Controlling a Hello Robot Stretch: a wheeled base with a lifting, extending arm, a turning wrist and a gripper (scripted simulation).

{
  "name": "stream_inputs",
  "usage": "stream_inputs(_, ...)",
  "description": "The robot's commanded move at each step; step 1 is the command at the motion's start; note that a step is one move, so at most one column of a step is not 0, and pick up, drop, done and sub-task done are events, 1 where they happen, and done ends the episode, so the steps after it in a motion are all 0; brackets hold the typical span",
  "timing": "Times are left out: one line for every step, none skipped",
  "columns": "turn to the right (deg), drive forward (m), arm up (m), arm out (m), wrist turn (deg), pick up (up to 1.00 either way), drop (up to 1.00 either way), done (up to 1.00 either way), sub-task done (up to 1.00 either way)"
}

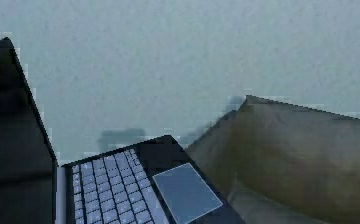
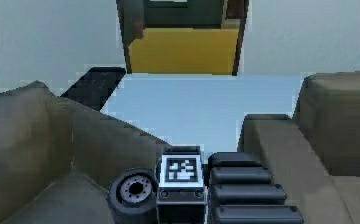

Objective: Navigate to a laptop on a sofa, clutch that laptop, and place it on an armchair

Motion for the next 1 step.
stream_inputs(0.0,0.10,0.00,0.00,0.0,0.00,0.00,0.00,0.00)
